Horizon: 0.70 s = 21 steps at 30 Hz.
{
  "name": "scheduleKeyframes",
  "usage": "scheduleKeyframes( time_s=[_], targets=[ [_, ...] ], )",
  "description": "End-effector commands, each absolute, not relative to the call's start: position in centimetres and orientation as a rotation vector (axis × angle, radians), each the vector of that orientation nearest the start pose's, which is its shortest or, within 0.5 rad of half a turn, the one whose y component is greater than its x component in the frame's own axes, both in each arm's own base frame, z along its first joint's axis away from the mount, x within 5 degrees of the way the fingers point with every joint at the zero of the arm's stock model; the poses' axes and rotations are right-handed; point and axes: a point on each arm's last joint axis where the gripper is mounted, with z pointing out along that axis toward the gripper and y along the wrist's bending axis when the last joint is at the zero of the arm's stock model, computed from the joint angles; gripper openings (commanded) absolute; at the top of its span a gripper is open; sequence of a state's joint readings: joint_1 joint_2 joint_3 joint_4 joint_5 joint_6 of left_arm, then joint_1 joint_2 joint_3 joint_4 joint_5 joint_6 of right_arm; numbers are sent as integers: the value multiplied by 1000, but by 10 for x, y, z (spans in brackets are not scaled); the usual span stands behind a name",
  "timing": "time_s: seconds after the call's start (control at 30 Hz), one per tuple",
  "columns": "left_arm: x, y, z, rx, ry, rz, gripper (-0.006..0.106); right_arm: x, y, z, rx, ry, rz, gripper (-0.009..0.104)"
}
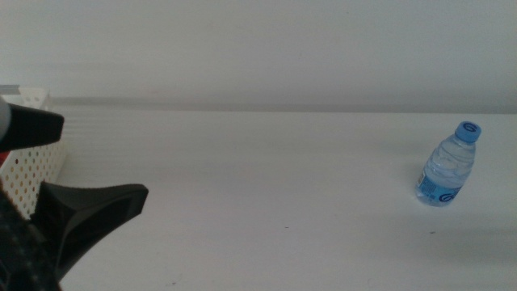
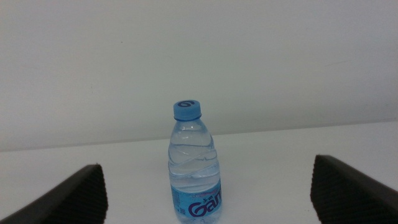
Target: Use arms to grab the bottles and put them into the dustbin to the left of the table.
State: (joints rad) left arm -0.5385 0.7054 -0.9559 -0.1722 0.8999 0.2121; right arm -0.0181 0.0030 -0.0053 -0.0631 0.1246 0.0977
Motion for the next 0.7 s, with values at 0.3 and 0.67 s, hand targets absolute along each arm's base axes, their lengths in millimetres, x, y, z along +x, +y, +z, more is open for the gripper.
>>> scheduleKeyframes(
  time_s=[0.3,0.67],
  targets=[
    [92,-74,395,634,1986,-528,94,55,-2,191,41,1603,-4,87],
    [93,-71,394,575,2010,-522,94,55,-2,191,41,1603,-4,87]
  ],
)
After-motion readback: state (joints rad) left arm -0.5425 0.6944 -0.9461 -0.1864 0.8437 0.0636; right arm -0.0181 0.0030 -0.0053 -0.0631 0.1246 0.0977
